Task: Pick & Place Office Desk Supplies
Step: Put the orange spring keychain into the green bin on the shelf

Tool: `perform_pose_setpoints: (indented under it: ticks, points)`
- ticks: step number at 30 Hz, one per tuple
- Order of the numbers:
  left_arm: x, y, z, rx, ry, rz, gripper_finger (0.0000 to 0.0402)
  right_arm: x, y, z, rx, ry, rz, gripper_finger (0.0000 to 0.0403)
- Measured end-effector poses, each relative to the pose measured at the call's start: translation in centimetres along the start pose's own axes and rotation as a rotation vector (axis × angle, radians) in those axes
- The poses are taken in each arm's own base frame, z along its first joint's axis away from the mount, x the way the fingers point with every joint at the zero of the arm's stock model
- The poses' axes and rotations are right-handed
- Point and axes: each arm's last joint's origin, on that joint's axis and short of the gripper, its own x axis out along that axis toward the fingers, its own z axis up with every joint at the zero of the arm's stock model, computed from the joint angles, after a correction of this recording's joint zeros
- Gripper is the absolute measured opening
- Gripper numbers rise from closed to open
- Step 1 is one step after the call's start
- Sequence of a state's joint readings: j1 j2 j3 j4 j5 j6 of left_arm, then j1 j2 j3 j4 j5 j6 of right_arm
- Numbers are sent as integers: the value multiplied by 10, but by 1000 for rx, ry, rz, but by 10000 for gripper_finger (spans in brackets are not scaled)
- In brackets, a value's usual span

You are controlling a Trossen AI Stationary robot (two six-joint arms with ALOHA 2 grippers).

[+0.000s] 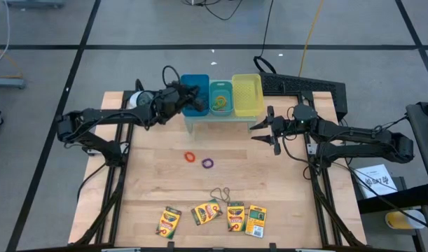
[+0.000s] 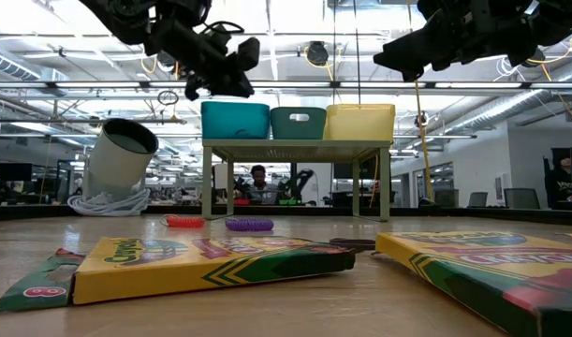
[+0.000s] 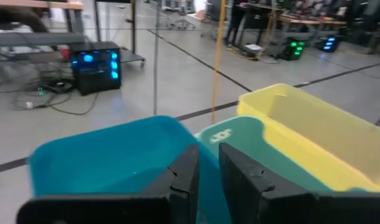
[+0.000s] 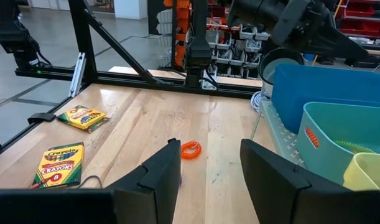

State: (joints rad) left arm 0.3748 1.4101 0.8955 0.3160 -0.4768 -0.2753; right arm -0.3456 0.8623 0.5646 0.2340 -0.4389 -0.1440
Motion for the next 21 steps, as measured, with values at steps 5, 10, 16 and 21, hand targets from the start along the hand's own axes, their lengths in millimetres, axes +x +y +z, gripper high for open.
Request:
perform_pose_setpoints:
  ticks: [5, 10, 16, 21]
  points:
    - [-8, -16, 0, 109, -27, -86, 68, 0, 0, 0, 0, 0, 0, 155]
    - [-30, -42, 7, 216, -119, -196, 88, 0, 0, 0, -1, 0, 0, 155]
    - [-62, -70, 0, 294, -61, -359, 173, 0, 0, 0, -2, 0, 0, 155]
    - [-86, -83, -36, 454, 229, -558, 222, 0, 0, 0, -2, 1, 0, 155]
